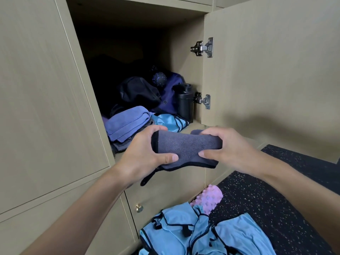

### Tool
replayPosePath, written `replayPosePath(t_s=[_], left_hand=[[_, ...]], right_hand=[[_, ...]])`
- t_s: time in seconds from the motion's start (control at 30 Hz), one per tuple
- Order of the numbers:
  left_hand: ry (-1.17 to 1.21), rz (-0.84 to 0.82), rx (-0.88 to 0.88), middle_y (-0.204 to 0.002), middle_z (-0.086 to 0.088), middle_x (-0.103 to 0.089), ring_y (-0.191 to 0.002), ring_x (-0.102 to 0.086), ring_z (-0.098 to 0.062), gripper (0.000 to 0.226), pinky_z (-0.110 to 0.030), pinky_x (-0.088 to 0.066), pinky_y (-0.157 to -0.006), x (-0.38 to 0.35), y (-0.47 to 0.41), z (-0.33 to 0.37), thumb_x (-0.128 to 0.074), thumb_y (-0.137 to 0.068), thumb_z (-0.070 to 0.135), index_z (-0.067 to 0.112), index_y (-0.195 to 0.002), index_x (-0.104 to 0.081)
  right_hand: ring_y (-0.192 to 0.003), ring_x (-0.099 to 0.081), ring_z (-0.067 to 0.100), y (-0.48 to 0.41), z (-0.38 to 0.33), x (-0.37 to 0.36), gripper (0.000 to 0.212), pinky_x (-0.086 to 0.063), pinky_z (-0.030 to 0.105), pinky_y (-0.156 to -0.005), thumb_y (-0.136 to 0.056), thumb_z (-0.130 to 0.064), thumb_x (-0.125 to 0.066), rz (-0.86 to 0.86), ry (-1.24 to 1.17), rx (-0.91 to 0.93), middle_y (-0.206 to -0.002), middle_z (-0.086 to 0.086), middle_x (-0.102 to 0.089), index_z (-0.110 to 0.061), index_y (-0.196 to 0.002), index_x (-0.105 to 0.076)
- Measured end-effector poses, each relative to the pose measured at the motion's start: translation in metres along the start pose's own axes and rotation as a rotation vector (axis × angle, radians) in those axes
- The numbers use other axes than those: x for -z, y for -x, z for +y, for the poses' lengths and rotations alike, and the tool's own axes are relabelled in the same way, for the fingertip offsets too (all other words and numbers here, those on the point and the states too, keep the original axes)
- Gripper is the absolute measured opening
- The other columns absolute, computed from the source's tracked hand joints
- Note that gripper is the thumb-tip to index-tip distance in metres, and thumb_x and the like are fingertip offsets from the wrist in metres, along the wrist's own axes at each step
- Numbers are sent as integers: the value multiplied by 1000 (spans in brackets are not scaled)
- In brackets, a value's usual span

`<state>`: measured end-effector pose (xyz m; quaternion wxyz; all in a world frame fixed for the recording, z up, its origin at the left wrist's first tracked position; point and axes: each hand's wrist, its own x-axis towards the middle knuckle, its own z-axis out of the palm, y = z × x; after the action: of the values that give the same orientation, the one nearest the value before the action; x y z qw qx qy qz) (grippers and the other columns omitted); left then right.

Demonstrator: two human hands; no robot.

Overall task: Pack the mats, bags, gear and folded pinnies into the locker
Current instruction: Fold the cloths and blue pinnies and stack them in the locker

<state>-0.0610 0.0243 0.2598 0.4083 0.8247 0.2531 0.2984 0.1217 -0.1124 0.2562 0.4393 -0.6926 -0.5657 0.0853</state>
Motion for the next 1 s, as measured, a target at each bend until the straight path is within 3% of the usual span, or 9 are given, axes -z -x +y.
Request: replayPosePath(t_s=[0.1, 0.2, 0.27, 0.37, 0.5, 0.57, 0.67, 0.83, 1.0], left_hand=[[-59, 46, 14, -96, 5, -71, -89, -69, -12, 39, -32, -59, -79, 6, -16, -5, -89, -70, 20, 27, -103, -68], [-199, 160, 29, -103, 8, -59, -90, -59, 0, 23, -13, -48, -76, 22, -45, -20, -82, -79, 32, 29, -95, -65], [-171, 243, 42, -104, 9, -57, -93, -57, 2, 21, -8, -45, -72, 30, -58, -27, -77, -83, 35, 28, -95, -62], [47, 357, 83, -95, -4, -67, -91, -67, -22, 28, -34, -57, -77, 23, -59, -27, -72, -88, 32, 28, -106, -51], [60, 570, -8, -109, 0, -56, -101, -61, -19, 38, -44, -56, -87, 26, -76, -39, -69, -91, 25, 41, -113, -44], [-33, 620, -46, -121, -1, -48, -104, -53, -1, 37, -21, -48, -98, 32, -87, -43, -69, -90, 24, 40, -117, -49], [-163, 680, -39, -136, -2, -35, -108, -44, 7, 37, 9, -23, -83, 34, -99, -52, -69, -90, 25, 32, -124, -57], [-512, 799, -106, -153, -5, -23, -139, -32, -23, 44, -27, -32, -109, 37, -121, -72, -65, -93, 34, 18, -133, -59], [-773, 857, -91, -138, -15, -49, -128, -34, -27, 44, -55, -32, -115, 33, -136, -106, -51, -96, 37, 6, -123, -67]], right_hand=[[-100, -50, -14, -23, 7, -2, 30, -33, -1, -82, -79, -10, -80, -35, -9, 24, -113, -19, -48, -33, -85, -61], [-75, -57, -1, -68, 14, -18, 23, -44, 11, -66, -82, -14, -77, -11, -105, -5, -88, -11, -62, -23, -94, -60], [-83, -66, 8, -89, 20, -30, 29, -52, 21, -74, -84, -16, -75, 47, -295, -55, -92, -4, -68, -22, -105, -56], [-91, -72, 20, -97, 21, -39, 28, -59, 44, -84, -90, -19, -69, 84, -534, -117, -97, -1, -74, -28, -113, -54], [-77, -71, 20, -130, 13, -58, 29, -61, 41, -70, -91, -21, -67, 121, -577, -126, -88, 6, -71, -33, -112, -51], [-88, -71, 27, -155, 11, -68, 28, -60, 46, -79, -89, -25, -70, 130, -558, -130, -93, 12, -69, -39, -105, -52], [-90, -64, 19, -187, 10, -79, 25, -53, 36, -86, -87, -28, -70, 137, -540, -104, -93, 3, -64, -39, -104, -56], [-91, -54, 7, -231, 8, -104, 24, -42, 23, -83, -88, -27, -71, 168, -552, -85, -100, -8, -59, -28, -108, -60], [-110, -55, 10, -256, 2, -136, 25, -42, 21, -88, -96, -31, -59, 57, -507, -65, -123, -4, -60, -25, -121, -58]])
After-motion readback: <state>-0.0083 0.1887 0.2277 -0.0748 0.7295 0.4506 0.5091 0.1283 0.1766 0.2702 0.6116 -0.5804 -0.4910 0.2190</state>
